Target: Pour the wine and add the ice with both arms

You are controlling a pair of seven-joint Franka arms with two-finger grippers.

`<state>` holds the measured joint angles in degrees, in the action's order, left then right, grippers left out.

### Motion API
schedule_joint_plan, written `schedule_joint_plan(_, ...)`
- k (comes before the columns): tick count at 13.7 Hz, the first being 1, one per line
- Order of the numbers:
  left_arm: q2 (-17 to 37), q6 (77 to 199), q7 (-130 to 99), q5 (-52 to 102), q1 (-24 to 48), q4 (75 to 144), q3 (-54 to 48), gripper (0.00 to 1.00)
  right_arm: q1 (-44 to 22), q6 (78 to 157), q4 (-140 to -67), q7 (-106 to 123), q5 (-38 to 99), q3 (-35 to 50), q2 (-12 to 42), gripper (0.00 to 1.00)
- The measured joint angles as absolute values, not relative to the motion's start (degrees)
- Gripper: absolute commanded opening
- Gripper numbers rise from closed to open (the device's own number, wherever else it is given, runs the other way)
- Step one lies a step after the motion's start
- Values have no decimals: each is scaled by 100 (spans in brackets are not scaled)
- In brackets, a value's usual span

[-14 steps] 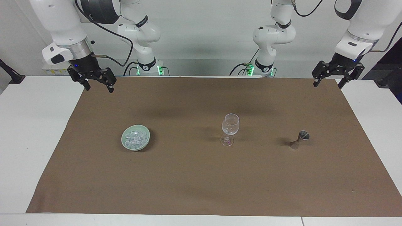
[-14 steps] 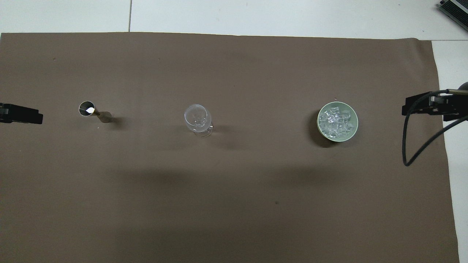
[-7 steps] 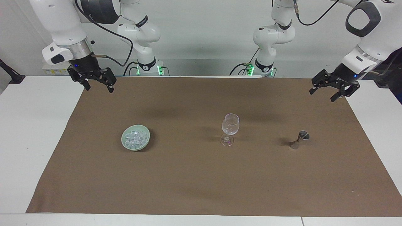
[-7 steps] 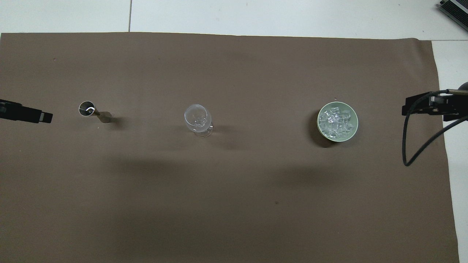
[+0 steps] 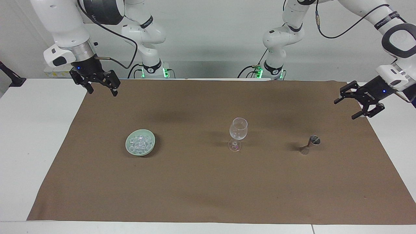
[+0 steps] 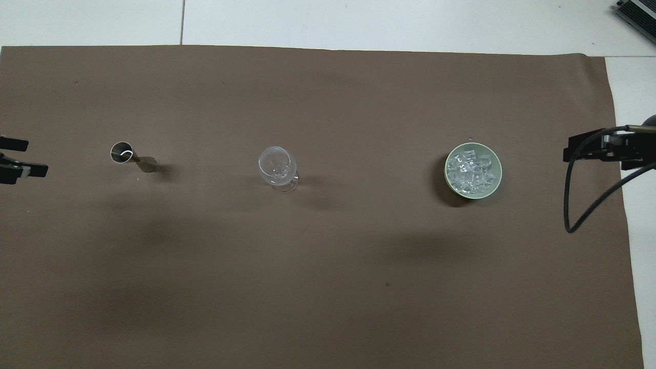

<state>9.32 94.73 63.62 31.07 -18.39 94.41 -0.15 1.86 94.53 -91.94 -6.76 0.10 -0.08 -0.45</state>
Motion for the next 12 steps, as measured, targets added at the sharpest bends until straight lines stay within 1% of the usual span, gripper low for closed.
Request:
schedule_joint_plan(6, 1660, 9295, 9359, 4336, -2363, 9480, -17, 100, 186, 9453, -9194, -676, 10, -8, -45, 100)
schedule_joint_plan(9, 2179, 9124, 10423, 4812, -2599, 9503, -23, 100, 186, 9453, -9194, -676, 10, -8, -45, 100)
schedule_joint_plan(12, 2801, 8864, 11024, 5460, -2830, 9522, -65, 100, 186, 9453, -9194, -676, 10, -8, -45, 100)
